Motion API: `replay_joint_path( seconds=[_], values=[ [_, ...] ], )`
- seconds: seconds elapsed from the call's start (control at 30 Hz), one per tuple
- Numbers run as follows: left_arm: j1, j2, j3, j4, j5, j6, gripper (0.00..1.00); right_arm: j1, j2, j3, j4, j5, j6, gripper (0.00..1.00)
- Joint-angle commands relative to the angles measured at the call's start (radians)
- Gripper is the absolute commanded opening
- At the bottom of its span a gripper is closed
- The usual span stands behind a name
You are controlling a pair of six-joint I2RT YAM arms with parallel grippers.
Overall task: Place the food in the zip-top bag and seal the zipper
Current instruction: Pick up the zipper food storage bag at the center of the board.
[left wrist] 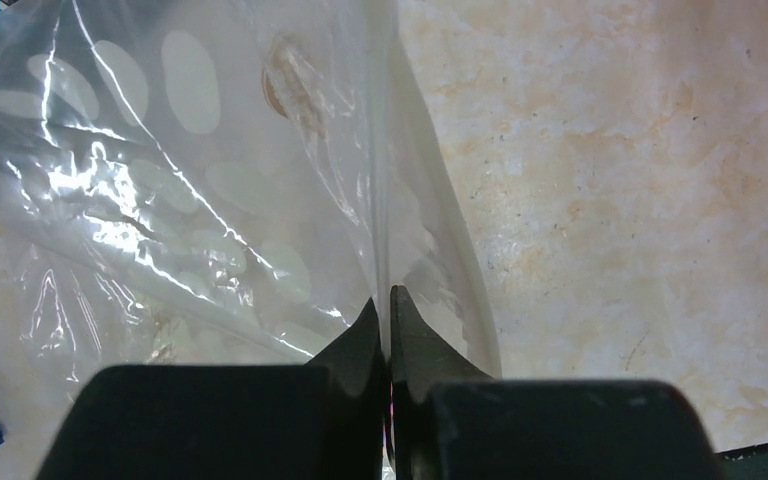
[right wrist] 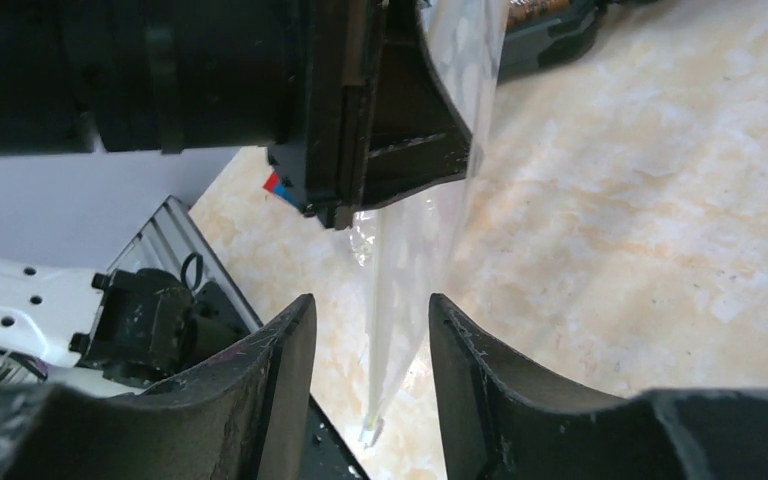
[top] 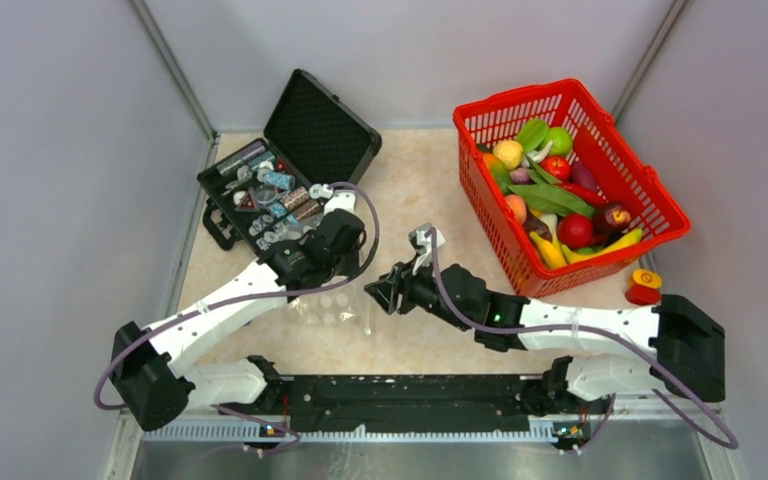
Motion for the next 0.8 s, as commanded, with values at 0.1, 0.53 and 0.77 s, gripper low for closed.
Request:
replay_joint_path(
  seconds=[0.1,0.53,0.77],
  values=[
    [-0.002,-0.036,0.02,0.023,0.05,0.03,0.0,-0.049,0.089,0.139,-0.198,-0.005,0.066,0.45],
    [-0.003,-0.061,0.007,0.013,0.088,0.029,0.0,-0.076,0.229,0.218,-0.181,0.033,0.096,0.29],
    [-0.003,-0.058,0.007,0.01,0.114,0.045,0.18,-0.093,0.234,0.206,-0.134,0.017,0.121,0.0]
  ],
)
